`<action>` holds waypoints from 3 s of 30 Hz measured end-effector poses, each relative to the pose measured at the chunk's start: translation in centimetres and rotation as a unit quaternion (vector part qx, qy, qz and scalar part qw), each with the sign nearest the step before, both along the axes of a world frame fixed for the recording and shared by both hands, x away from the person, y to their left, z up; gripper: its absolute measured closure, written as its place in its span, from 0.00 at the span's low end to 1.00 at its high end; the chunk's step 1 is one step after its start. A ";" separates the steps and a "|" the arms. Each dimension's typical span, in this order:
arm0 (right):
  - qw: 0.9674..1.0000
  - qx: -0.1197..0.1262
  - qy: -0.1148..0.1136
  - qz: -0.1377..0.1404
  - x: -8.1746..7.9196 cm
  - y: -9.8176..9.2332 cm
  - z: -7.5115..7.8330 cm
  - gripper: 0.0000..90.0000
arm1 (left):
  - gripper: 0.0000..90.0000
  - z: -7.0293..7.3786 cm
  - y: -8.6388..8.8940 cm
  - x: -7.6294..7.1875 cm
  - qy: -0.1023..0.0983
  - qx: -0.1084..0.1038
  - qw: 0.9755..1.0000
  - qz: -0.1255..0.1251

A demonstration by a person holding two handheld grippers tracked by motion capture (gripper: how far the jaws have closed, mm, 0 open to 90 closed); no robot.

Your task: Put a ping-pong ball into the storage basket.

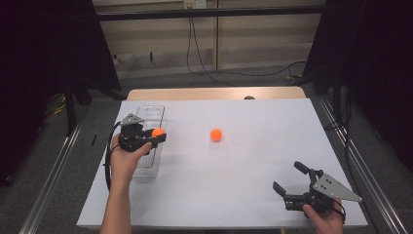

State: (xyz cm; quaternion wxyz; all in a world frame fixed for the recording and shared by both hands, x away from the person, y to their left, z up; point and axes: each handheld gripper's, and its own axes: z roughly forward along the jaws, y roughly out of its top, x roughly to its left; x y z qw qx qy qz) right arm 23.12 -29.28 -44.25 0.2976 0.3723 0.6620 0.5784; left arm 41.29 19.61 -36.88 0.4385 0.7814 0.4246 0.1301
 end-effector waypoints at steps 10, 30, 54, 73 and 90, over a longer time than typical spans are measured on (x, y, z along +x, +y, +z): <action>1.000 0.000 0.001 0.000 0.0 0.0 0.0 0.01 | 0.56 0.1 0.3 0.0 -0.002 0.004 1.000 0.003; 1.000 -0.001 0.001 0.001 0.0 0.0 0.0 0.01 | 0.56 0.0 1.6 0.1 -0.007 0.010 1.000 0.024; 1.000 -0.001 0.001 0.000 0.0 0.0 0.0 0.01 | 0.56 -0.4 2.6 0.3 -0.007 0.017 0.999 0.045; 1.000 -0.001 0.001 0.000 0.0 0.0 0.0 0.01 | 0.56 -1.4 3.1 0.7 -0.001 0.033 0.997 0.064; 1.000 -0.001 0.001 0.001 0.0 0.0 0.0 0.01 | 0.56 -1.9 3.3 1.0 0.002 0.054 0.996 0.077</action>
